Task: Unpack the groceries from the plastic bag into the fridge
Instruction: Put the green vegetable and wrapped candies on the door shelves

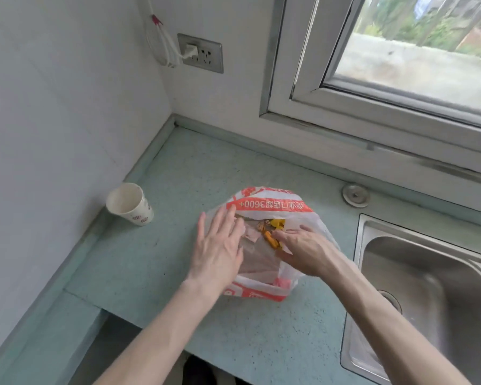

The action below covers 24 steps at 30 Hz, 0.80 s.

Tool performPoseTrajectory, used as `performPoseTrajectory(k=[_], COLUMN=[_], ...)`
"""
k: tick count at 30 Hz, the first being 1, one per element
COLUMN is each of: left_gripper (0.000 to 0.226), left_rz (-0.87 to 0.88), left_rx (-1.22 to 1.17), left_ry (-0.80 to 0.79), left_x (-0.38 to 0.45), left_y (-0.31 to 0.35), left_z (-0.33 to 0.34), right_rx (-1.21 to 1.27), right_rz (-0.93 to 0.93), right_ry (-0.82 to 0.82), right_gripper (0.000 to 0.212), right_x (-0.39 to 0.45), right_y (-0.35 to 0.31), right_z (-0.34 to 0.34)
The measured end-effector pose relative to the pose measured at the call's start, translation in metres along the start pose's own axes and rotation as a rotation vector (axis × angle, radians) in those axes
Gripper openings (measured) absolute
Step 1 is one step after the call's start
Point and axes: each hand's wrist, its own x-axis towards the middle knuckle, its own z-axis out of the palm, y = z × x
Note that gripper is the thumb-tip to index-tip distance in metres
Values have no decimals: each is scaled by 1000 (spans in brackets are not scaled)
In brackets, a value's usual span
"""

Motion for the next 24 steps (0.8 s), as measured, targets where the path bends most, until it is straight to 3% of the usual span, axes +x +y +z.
performPoseTrajectory(k=[3,8,11,14,18,21,24], left_gripper=[73,83,66,61,60,46,43], left_rz=[-44,-108,-219,-243,62,338,447], left_rx=[147,119,-35,-151,-192,-250,-240], left_ry=[-54,35,121,265,498,438,362], left_x=[13,25,36,39,33,33,40], left_y=[-11,-28,-39,-38,-17,-14,-17], left_z=[3,1,-6,-7,3,11,11], right_rx=[-172,-253,-81,198,314,276,351], right_rz=[93,186,202,98,24,70,127], right_ry=[-99,-40,30,212,270,247,276], right_gripper=[41,56,63,56,48,58,69], right_x=[-1,-7,-10,-7,16,35,44], right_y=[17,38,47,44,40,52,63], right_z=[-9,-20,-32,-40,-37,-29,-30])
